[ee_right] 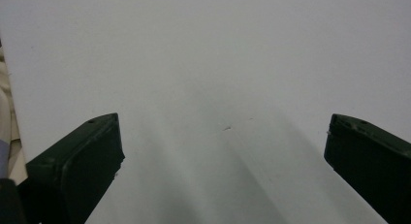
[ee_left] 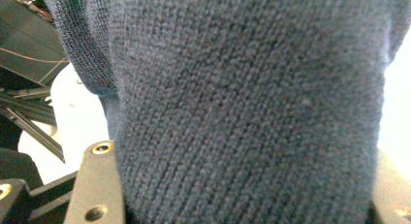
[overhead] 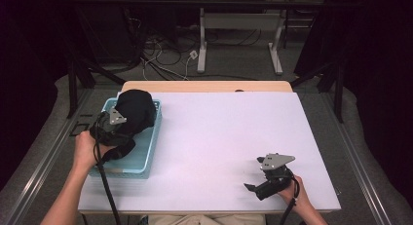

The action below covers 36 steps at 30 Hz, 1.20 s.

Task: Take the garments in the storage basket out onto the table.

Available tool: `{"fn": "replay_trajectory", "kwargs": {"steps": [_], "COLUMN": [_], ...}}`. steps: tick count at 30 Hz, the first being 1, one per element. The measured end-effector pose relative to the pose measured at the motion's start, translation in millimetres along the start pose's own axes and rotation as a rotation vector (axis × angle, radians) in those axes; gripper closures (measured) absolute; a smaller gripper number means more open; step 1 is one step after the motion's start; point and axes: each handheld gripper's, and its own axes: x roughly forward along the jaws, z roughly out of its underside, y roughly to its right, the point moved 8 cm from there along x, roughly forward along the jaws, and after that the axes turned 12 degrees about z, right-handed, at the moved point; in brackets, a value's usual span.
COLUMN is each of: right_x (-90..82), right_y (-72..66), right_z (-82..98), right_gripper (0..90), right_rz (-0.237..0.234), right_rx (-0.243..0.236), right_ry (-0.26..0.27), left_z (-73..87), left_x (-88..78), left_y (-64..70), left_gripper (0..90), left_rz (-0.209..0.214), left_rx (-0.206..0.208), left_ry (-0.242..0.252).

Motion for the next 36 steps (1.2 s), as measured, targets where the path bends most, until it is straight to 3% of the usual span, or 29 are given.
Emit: {"fn": "replay_trajectory", "kwargs": {"steps": [21, 36], "right_x": [-0.8, -0.8], "right_y": [0.5, 1.1], "right_z": [0.2, -0.2], "right_gripper": [0.0, 0.0], "right_rz": [0.000, 0.001], "right_rx": [0.005, 0.007], "right_ry": [-0.006, -0.003], "left_z": [-25.5, -43.4], "left_x": [-20.1, -30.5], "left_y": [7.1, 17.4], "left_gripper": [39.4, 39.4], "left_rz": [-0.026, -0.011], "left_rx": [0.059, 0.100], "left_ry": [0.046, 0.048]}}
